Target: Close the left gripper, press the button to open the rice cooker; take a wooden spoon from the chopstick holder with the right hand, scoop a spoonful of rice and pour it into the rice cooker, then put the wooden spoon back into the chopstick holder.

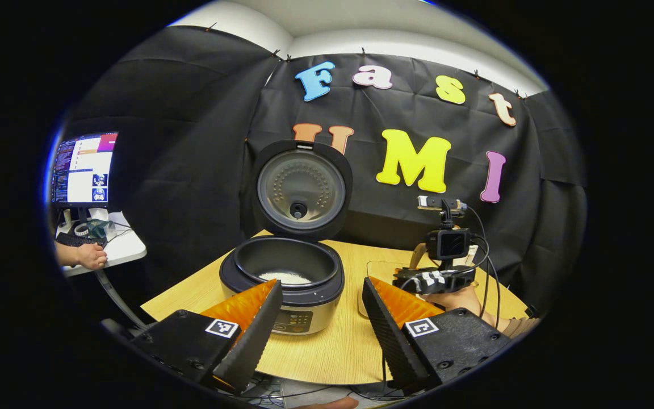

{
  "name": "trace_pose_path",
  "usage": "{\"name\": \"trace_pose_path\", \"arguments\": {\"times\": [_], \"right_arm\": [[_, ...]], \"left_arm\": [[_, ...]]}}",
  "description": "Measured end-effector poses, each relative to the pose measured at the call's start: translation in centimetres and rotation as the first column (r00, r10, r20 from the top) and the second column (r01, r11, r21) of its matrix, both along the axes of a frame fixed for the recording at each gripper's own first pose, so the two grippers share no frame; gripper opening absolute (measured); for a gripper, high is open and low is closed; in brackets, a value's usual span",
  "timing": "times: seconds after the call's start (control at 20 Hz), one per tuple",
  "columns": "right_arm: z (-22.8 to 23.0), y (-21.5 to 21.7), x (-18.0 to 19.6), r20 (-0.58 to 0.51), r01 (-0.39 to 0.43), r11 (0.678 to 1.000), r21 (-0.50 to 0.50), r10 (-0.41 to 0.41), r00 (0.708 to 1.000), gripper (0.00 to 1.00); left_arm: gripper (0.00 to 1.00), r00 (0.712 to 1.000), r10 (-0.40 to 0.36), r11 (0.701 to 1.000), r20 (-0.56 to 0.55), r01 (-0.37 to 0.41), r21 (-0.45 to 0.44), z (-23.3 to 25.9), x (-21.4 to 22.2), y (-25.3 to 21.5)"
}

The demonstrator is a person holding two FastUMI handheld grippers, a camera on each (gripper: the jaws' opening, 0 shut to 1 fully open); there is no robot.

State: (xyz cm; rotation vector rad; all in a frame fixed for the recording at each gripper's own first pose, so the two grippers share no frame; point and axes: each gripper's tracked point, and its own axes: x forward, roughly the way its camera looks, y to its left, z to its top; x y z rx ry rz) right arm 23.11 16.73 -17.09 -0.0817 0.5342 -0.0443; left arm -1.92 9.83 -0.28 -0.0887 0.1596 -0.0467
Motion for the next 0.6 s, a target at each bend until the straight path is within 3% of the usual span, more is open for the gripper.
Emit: {"name": "trace_pose_path", "arguments": {"times": [0.35,0.6], "right_arm": [[-0.2,1.1,0.4,0.004,0.074,0.995,0.073,-0.075,0.997,0.08],[-0.2,2.2,0.1,-0.024,0.078,0.952,0.295,-0.075,0.997,0.08]], "left_arm": [[0.91,1.0,0.0,1.0,-0.003,0.0,-0.01,-0.1,0.0,0.4],[0.91,1.0,-0.002,1.0,-0.011,0.001,-0.015,-0.3,0.3,0.3]]}}
